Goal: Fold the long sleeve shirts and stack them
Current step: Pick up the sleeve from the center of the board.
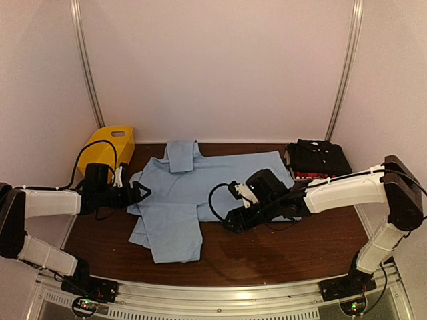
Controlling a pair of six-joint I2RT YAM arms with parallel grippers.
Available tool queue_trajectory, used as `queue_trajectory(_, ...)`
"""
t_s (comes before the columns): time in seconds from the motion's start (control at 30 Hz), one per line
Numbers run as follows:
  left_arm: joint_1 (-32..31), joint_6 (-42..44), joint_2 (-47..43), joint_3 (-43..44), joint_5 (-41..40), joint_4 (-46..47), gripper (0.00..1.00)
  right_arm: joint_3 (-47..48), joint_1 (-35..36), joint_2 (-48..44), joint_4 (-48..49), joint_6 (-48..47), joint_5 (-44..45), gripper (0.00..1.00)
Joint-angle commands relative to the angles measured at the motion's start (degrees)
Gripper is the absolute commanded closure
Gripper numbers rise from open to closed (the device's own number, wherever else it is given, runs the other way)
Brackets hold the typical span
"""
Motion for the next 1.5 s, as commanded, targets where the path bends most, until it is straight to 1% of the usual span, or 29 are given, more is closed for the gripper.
queue_trajectory(0.0,-0.78,-0.02,1.75,-1.60,3.24,7.32,0.21,-2.59,1.83,2.61,13.15,7.60,-10.03,0.21)
queue_trajectory(0.07,-1.22,-0.35,3.03,-1.94,3.32,8.49,0.21,-3.47,2.70,4.32,17.02,9.77,-12.56,0.18)
queue_trajectory(0.2,-1.72,-0.83,5.61,-2.14,3.53,10.35,0.21,-4.13,3.97,7.32,22.29,13.01,-15.19,0.17)
queue_trajectory(0.4,-1.73,-1.89,6.98,-2.59,2.98,11.58,0.25,-1.87,5.31,11.20,23.58,13.95,-15.57,0.17)
queue_trajectory(0.5,-1.73,-1.83,7.29,-2.52,2.54,11.26,0.29,-2.41,5.32,11.15,23.80,13.99,-15.38,0.18)
queue_trajectory(0.63,-1.73,-1.91,8.51,-2.19,3.10,11.94,0.41,-2.25,5.43,12.08,25.13,14.50,-17.06,0.20)
queue_trajectory(0.7,-1.73,-1.99,8.78,-2.02,3.42,12.21,0.43,-1.97,5.66,12.78,25.97,14.88,-17.48,0.20)
queue_trajectory(0.87,-1.73,-0.87,7.95,-0.76,0.97,10.39,0.44,-0.33,6.15,15.61,27.88,15.42,-18.24,0.20)
queue_trajectory(1.0,-1.73,0.03,6.62,1.57,-1.65,7.80,0.40,0.91,6.38,17.99,30.69,16.53,-19.80,0.22)
queue_trajectory(1.1,-1.73,-0.04,2.88,3.22,-4.80,7.09,0.36,1.94,6.70,19.90,32.31,17.33,-20.81,0.26)
queue_trajectory(1.23,-1.73,2.76,-1.39,7.73,-11.08,0.84,0.31,2.58,6.96,21.74,33.84,18.09,-21.50,0.32)
queue_trajectory(1.37,-1.73,4.45,-2.65,11.22,-15.85,-6.13,0.28,2.72,6.91,23.00,36.87,19.67,-23.05,0.47)
queue_trajectory(1.47,-1.73,4.68,-3.37,11.22,-16.37,-7.31,0.28,2.60,6.90,23.14,39.28,21.15,-24.44,0.58)
